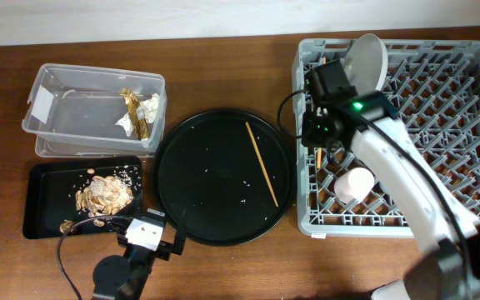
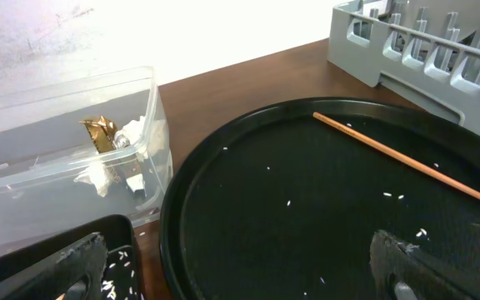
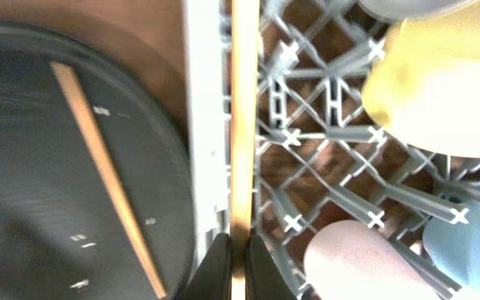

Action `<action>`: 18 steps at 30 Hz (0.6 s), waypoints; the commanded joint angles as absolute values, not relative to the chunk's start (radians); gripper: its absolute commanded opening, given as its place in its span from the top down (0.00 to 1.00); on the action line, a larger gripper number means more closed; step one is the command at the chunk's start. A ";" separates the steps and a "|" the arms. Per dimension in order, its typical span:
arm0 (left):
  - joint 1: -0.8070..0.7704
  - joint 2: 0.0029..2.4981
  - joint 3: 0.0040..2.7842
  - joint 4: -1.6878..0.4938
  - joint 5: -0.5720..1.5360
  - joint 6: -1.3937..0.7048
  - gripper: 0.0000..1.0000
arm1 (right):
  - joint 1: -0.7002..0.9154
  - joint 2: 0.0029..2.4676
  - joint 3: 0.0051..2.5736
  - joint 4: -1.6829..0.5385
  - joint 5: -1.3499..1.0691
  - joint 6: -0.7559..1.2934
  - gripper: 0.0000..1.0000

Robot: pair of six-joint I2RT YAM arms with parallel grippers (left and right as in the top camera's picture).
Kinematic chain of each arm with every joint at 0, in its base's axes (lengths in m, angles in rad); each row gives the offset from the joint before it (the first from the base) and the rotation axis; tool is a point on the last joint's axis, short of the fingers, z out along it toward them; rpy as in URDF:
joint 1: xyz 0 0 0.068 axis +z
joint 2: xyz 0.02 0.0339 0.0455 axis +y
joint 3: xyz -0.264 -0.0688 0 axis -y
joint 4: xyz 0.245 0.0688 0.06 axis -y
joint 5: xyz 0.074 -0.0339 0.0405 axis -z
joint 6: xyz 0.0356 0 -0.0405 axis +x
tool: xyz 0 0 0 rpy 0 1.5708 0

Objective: Sort waste into correct bins and load items into the dishwasher rack
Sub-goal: 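Grasp the wooden chopsticks on the round tray with the right gripper, then place the chopsticks upright in the rack with the right gripper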

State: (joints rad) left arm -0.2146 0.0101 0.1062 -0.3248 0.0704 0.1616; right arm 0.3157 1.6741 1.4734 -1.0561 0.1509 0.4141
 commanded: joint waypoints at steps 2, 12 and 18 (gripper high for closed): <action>-0.208 0.005 0.100 -0.323 0.063 0.174 0.01 | 0.302 1.767 1.464 -1.061 0.146 0.416 0.87; -0.208 0.005 0.100 -0.323 0.064 0.174 0.00 | 0.626 1.818 1.469 -0.884 0.208 0.363 0.47; -0.208 0.005 0.100 -0.323 0.063 0.174 0.01 | 0.615 2.081 1.469 -0.857 0.206 0.318 0.64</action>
